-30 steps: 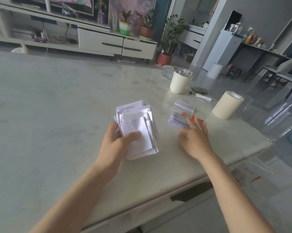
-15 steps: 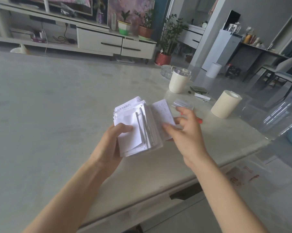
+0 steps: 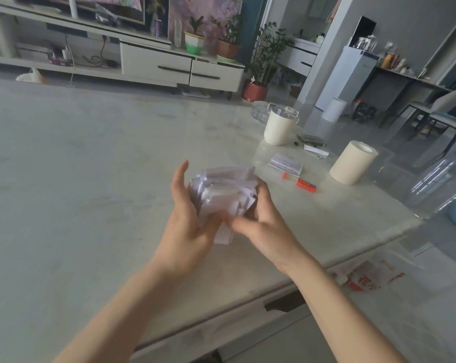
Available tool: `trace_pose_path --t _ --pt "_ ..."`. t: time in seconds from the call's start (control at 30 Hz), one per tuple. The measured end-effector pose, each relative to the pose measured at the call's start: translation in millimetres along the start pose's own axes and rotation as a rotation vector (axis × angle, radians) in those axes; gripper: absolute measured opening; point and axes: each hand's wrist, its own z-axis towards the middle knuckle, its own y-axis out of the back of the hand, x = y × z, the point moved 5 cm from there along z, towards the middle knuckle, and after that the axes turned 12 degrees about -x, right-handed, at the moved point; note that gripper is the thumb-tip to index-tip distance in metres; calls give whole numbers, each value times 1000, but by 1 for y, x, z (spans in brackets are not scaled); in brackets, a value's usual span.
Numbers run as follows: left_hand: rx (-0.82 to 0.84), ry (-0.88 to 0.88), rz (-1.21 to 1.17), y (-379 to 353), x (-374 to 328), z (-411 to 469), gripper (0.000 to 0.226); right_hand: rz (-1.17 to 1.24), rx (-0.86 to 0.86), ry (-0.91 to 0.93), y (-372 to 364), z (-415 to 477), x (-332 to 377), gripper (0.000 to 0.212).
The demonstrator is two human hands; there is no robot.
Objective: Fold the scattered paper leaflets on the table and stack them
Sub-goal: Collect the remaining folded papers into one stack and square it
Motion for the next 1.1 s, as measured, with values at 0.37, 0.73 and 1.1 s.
trace_pose_path --t 0.37,0.73,1.1 --pt "-65 -45 191 1 7 5 27 -87 143 -36 5 6 -15 44" --pt "-67 482 -400 -8 25 19 38 -1326 -208 39 89 115 -57 40" --pt "-159 644 -499 4 30 25 20 -1200 -266 107 79 136 -41 35"
